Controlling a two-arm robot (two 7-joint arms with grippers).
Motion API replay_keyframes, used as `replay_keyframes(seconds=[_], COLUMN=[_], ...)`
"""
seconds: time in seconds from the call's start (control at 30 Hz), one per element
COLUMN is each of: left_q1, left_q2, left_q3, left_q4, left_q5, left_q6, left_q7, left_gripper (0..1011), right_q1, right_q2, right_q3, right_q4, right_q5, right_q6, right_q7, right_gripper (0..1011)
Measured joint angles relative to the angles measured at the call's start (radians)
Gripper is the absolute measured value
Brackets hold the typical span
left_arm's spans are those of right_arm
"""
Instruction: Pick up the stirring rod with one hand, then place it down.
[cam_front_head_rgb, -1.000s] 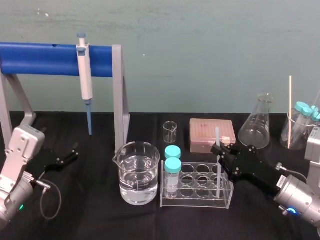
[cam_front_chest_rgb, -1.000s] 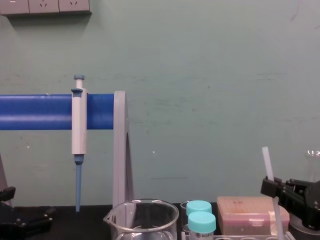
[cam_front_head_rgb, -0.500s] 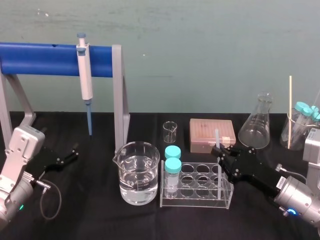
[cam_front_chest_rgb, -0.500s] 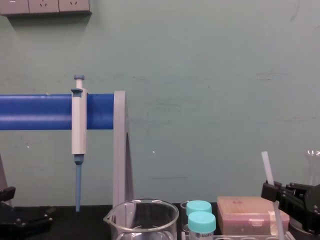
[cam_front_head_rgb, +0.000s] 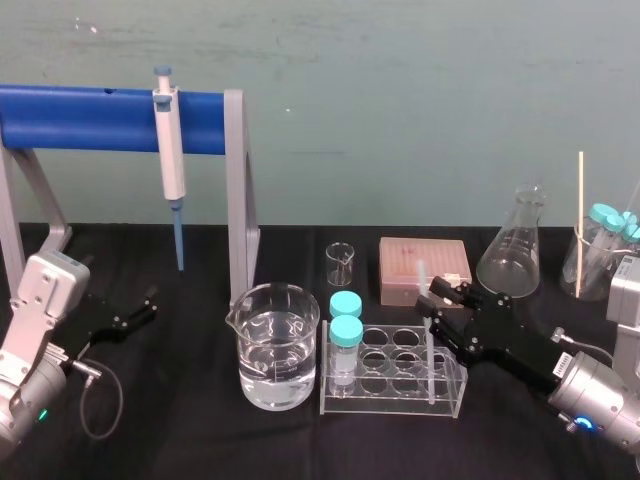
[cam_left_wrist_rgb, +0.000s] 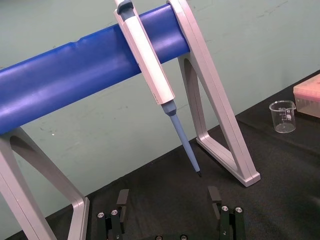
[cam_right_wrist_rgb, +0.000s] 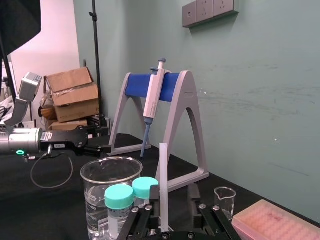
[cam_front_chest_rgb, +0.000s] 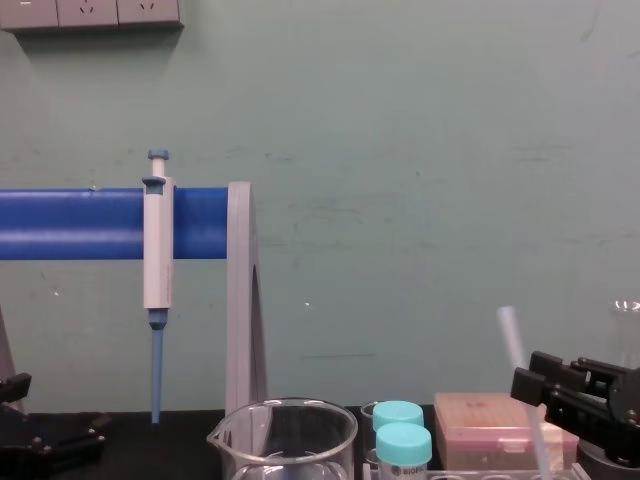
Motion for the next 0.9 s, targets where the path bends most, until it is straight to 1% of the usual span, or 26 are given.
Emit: replay_keyframes(seconds=[0.03, 0.07, 0.1, 0.23, 0.27, 0.33, 0.43, 0.5, 0.53, 0.57, 0.6, 0.63, 0.67, 0.7, 0.73, 0.77, 0.8, 0.9], left_q1=[0.0, 0.0, 0.0, 0.0, 0.0, 0.0, 0.0, 0.0, 0.0, 0.0, 0.0, 0.0, 0.0, 0.0, 0.0, 0.0, 0.0, 0.0], left_q2=[0.0, 0.0, 0.0, 0.0, 0.0, 0.0, 0.0, 0.0, 0.0, 0.0, 0.0, 0.0, 0.0, 0.0, 0.0, 0.0, 0.0, 0.0], left_q3=[0.0, 0.0, 0.0, 0.0, 0.0, 0.0, 0.0, 0.0, 0.0, 0.0, 0.0, 0.0, 0.0, 0.0, 0.0, 0.0, 0.0, 0.0], left_q4=[0.0, 0.0, 0.0, 0.0, 0.0, 0.0, 0.0, 0.0, 0.0, 0.0, 0.0, 0.0, 0.0, 0.0, 0.0, 0.0, 0.0, 0.0], left_q5=[0.0, 0.0, 0.0, 0.0, 0.0, 0.0, 0.0, 0.0, 0.0, 0.0, 0.0, 0.0, 0.0, 0.0, 0.0, 0.0, 0.0, 0.0], left_q6=[0.0, 0.0, 0.0, 0.0, 0.0, 0.0, 0.0, 0.0, 0.0, 0.0, 0.0, 0.0, 0.0, 0.0, 0.0, 0.0, 0.0, 0.0], left_q7=[0.0, 0.0, 0.0, 0.0, 0.0, 0.0, 0.0, 0.0, 0.0, 0.0, 0.0, 0.0, 0.0, 0.0, 0.0, 0.0, 0.0, 0.0], left_gripper=[1000, 1000, 1000, 1000, 1000, 1000, 1000, 1000, 1000, 1000, 1000, 1000, 1000, 1000, 1000, 1000, 1000, 1000], right_q1=[0.0, 0.0, 0.0, 0.0, 0.0, 0.0, 0.0, 0.0, 0.0, -0.001, -0.001, -0.003, -0.006, -0.013, -0.017, -0.022, -0.031, -0.045], right_q2=[0.0, 0.0, 0.0, 0.0, 0.0, 0.0, 0.0, 0.0, 0.0, 0.0, 0.0, -0.001, -0.001, -0.005, -0.007, -0.01, -0.016, -0.026], right_q3=[0.0, 0.0, 0.0, 0.0, 0.0, 0.0, 0.0, 0.0, 0.0, 0.005, 0.009, 0.018, 0.026, 0.042, 0.05, 0.061, 0.077, 0.098], right_q4=[0.0, 0.0, 0.0, 0.0, 0.0, 0.0, 0.0, 0.0, 0.0, -0.005, -0.008, -0.014, -0.019, -0.032, -0.039, -0.047, -0.059, -0.074], right_q5=[0.0, 0.0, 0.0, 0.001, 0.001, 0.001, 0.002, 0.002, 0.002, -0.004, -0.009, -0.017, -0.026, -0.052, -0.065, -0.084, -0.121, -0.169], right_q6=[0.0, 0.0, 0.0, 0.0, 0.0, 0.0, 0.0, 0.0, 0.0, 0.0, 0.0, 0.001, 0.001, 0.005, 0.008, 0.015, 0.033, 0.097], right_q7=[0.0, 0.0, 0.0, 0.001, 0.001, 0.001, 0.001, 0.001, 0.001, -0.014, -0.027, -0.052, -0.075, -0.138, -0.166, -0.21, -0.291, -0.416], right_gripper=[369, 426, 426, 570, 586, 671, 749, 823, 837, 887, 887, 927, 943, 986, 997, 1003, 1003, 1003])
